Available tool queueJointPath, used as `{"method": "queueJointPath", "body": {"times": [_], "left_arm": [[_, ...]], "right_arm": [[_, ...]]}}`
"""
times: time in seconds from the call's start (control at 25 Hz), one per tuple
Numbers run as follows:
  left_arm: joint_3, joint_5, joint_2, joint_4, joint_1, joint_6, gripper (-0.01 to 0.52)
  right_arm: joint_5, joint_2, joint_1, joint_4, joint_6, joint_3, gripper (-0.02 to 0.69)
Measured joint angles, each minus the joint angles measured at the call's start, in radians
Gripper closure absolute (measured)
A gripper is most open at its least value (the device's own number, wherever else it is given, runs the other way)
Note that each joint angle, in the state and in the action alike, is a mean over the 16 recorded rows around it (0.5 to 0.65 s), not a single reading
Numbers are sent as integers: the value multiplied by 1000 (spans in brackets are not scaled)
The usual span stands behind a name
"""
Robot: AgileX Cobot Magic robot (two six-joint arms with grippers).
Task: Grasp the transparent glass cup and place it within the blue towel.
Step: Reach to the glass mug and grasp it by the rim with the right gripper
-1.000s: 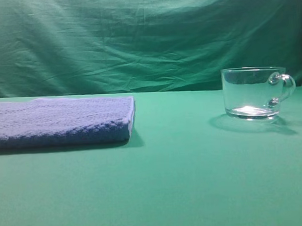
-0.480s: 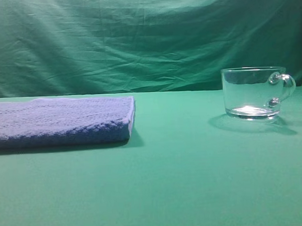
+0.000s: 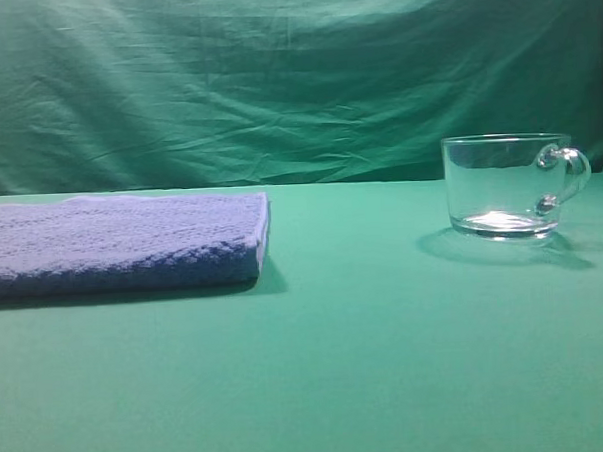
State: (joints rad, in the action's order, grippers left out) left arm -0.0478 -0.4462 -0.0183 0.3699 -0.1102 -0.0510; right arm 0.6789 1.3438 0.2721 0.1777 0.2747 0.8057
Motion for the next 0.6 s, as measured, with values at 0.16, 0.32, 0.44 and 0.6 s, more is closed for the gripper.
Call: {"method": "queueJointPath", "body": {"times": [0.16, 0.32, 0.44, 0.6], "left_arm": [[0, 0, 0, 0, 0, 0, 514], [0, 0, 0, 0, 0, 0, 514], [0, 0, 0, 0, 0, 0, 514], [0, 0, 0, 0, 0, 0, 514]], "right_arm": [[-55, 76, 3, -2, 0, 18, 229], [-123, 143, 3, -2, 0, 24, 120], [-175, 189, 3, -1, 0, 26, 92], [-238, 242, 3, 0, 0, 29, 122]]}}
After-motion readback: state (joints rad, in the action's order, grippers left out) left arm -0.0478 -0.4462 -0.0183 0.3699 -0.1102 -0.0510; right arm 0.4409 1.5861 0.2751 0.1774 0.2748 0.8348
